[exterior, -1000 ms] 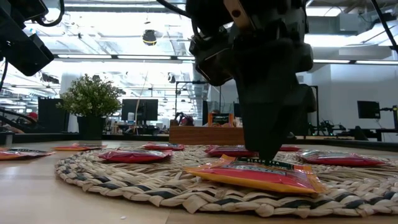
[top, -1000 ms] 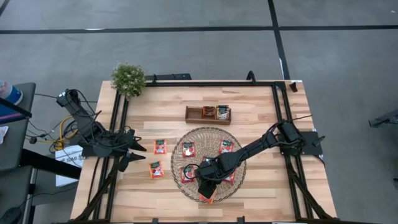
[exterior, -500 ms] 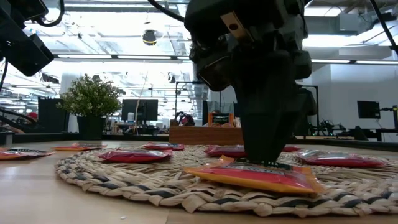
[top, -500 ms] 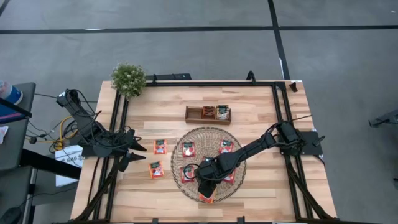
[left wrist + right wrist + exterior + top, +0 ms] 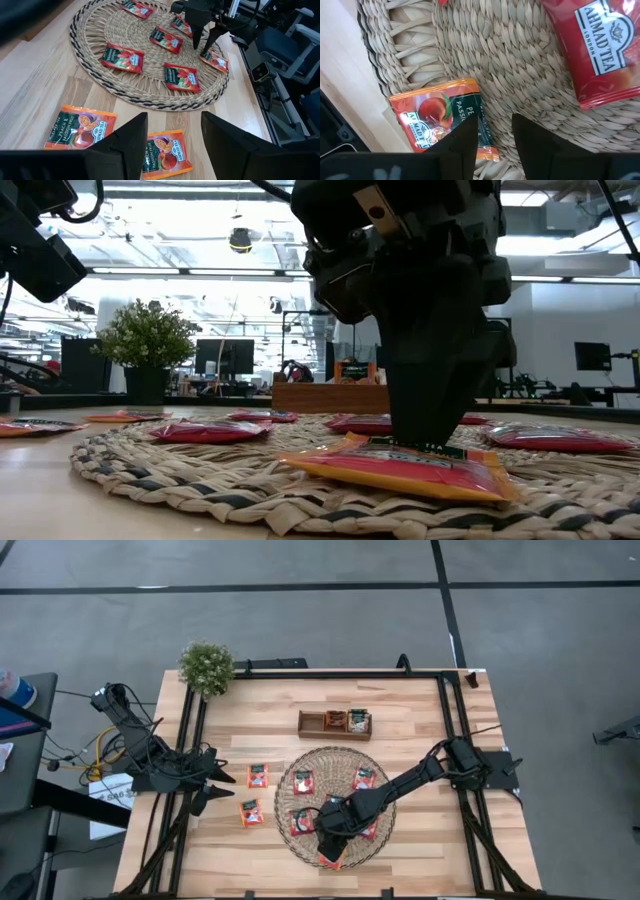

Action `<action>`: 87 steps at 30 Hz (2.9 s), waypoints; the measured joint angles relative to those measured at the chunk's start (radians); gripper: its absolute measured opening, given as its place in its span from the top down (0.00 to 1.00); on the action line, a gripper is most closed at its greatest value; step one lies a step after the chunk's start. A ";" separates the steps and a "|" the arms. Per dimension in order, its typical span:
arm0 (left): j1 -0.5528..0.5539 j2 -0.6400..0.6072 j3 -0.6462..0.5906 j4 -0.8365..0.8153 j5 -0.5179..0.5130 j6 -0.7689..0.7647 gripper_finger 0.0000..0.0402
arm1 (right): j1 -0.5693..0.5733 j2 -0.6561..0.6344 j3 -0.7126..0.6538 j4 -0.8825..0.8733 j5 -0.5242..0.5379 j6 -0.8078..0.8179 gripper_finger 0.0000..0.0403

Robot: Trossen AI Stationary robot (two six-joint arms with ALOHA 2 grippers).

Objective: Pick & Place Tea
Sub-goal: Put the pink tea bag into the middle section of the wooden organizer

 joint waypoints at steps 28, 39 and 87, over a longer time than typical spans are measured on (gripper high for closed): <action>0.000 0.000 0.000 0.000 -0.005 0.007 0.56 | 0.010 0.000 -0.003 -0.039 0.044 0.016 1.00; 0.000 0.000 0.000 0.000 -0.006 0.006 0.56 | 0.009 0.006 0.075 -0.176 0.072 -0.009 1.00; 0.000 0.000 0.000 0.000 -0.013 0.023 0.56 | -0.012 0.006 0.159 -0.254 -0.046 -0.034 0.68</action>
